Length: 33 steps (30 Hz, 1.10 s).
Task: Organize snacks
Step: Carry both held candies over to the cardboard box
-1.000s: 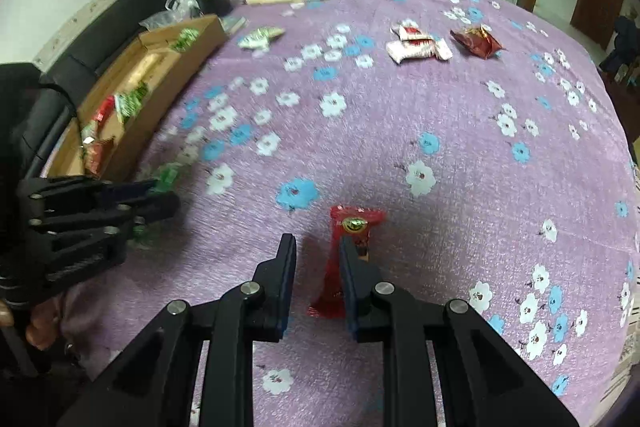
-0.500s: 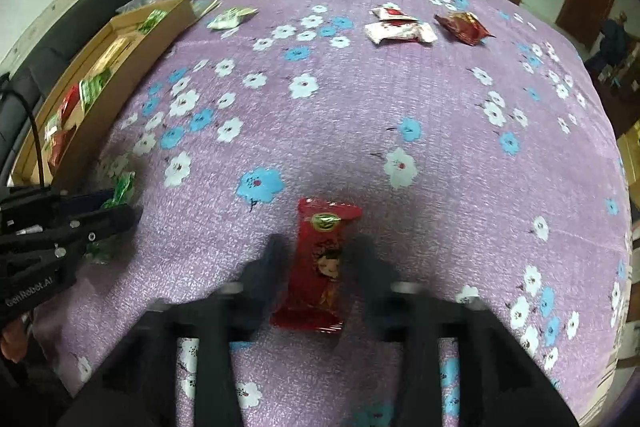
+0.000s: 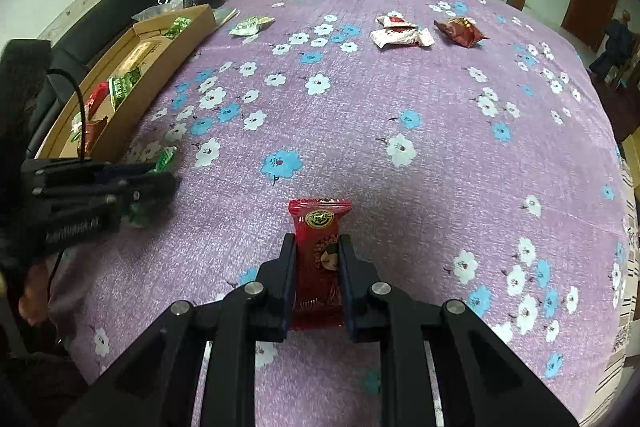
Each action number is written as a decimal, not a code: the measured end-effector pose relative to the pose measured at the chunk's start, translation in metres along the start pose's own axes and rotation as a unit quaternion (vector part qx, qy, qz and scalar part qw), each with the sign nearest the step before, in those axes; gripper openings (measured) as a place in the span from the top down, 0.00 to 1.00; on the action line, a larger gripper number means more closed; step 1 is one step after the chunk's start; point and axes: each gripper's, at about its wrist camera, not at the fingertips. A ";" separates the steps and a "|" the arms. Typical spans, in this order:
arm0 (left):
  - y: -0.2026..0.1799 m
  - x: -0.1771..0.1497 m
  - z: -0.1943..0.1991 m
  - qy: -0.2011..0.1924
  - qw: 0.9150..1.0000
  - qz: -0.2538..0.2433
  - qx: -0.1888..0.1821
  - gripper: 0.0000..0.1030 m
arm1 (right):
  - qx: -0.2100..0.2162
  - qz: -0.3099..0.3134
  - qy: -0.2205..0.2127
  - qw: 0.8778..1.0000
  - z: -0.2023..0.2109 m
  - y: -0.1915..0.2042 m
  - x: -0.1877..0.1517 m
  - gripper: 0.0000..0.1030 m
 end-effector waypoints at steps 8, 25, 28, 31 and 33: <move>0.004 -0.010 0.008 -0.020 0.999 -0.010 -0.045 0.79 | 0.022 -0.003 -0.015 1.000 0.008 0.002 -0.001 0.83; -0.016 -0.007 0.020 -0.036 0.999 -0.003 -0.018 0.79 | 0.042 0.013 -0.014 0.999 0.005 0.009 0.010 0.83; -0.009 0.000 0.033 -0.056 0.998 0.002 -0.009 0.79 | 0.046 0.026 -0.021 0.998 0.005 0.021 0.024 0.83; 0.001 0.007 0.045 -0.072 0.997 0.007 0.003 0.79 | 0.052 0.047 -0.030 0.997 0.007 0.038 0.041 0.83; 0.013 0.012 0.053 -0.081 0.997 0.016 0.009 0.79 | 0.059 0.060 -0.038 0.996 0.007 0.052 0.055 0.83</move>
Point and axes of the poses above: each gripper's, at about its wrist camera, not at the fingertips, and z roughly against the way its jaws point, y to its left, x to its top, and after that the axes turned 1 degree about -y, right-handed
